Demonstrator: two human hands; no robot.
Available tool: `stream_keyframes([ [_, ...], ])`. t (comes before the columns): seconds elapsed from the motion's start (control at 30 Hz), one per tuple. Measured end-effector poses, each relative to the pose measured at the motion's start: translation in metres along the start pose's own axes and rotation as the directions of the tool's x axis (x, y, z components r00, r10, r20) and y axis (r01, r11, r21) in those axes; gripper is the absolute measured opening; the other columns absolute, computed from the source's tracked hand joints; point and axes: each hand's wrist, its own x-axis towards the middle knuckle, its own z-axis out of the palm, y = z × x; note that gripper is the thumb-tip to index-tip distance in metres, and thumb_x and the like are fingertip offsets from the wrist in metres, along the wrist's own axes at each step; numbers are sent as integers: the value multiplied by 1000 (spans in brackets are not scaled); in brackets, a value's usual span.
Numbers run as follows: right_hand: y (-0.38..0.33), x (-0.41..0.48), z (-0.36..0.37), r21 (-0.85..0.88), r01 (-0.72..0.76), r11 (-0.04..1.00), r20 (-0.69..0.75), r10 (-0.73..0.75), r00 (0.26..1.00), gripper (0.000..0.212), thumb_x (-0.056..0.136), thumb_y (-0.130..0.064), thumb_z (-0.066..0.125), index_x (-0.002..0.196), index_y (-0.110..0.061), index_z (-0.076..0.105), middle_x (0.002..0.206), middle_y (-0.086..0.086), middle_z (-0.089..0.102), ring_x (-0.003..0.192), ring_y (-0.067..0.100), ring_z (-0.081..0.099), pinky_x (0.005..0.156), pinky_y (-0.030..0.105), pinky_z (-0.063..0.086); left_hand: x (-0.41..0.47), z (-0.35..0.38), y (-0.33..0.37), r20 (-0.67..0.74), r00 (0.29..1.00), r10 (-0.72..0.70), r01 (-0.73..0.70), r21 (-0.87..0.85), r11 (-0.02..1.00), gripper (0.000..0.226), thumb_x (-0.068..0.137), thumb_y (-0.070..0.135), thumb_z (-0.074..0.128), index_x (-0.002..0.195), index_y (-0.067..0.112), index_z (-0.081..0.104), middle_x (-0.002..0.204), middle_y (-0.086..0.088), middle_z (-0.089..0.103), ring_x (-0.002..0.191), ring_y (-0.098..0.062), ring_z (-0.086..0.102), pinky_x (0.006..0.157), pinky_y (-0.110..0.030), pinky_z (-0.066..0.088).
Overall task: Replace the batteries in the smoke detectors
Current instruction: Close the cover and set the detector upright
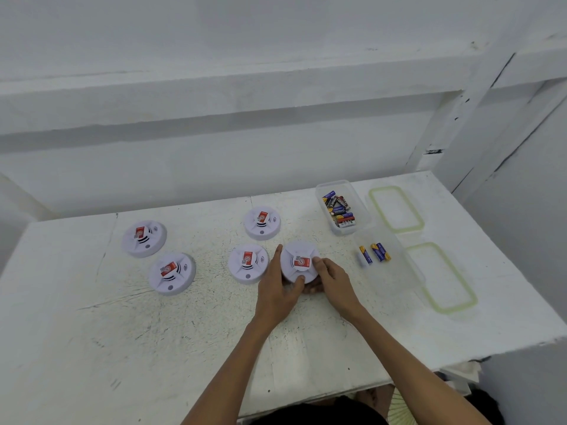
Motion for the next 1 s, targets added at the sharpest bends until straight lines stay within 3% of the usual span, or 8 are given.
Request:
stream_keyframes([
  [0.23,-2,-2,0,7,-3,1000,1,3,1000,38,101,-46,47,106,-14,68,86,2,76,68,22,74,71,36,62,0,1,-3,-2,1000,-7,7,-9,1000,86,88,40,69,159,12,28,160,0,40,148,-10,35,113,-7,27],
  [0.4,0,-1,0,11,5,1000,4,-5,1000,37,101,-45,48,106,-14,68,87,2,76,70,24,74,72,41,63,1,1,-3,7,1000,-5,5,-9,1000,85,88,41,67,158,13,29,160,1,40,147,-9,34,113,-7,26],
  [0.57,0,-2,0,18,-1,1000,7,0,1000,37,102,-46,46,105,-16,66,83,5,77,66,25,74,73,40,62,-2,-5,7,3,1000,-6,7,-82,997,56,99,41,50,151,33,31,149,28,38,137,16,34,111,-10,31],
  [0.7,-1,-1,1,27,-5,1000,11,5,1000,36,102,-45,46,108,-16,66,84,6,76,67,26,74,74,40,62,-2,-5,9,3,997,-74,74,-137,988,57,102,42,39,156,26,31,153,18,37,142,2,35,118,-23,32],
  [0.9,-3,-2,1,26,-10,1000,6,10,1000,38,102,-45,46,108,-13,65,82,6,77,66,25,74,72,36,62,-2,-5,9,-12,999,-50,48,-125,991,53,104,36,38,155,21,35,152,12,41,142,-4,38,113,-12,32],
  [1.0,-2,-2,1,16,-6,1000,5,5,1000,38,102,-45,46,106,-13,65,81,6,76,66,24,74,71,36,62,-2,-5,8,-16,999,-45,42,-115,993,53,104,36,38,155,20,35,152,12,41,142,-4,39,114,-14,32],
])
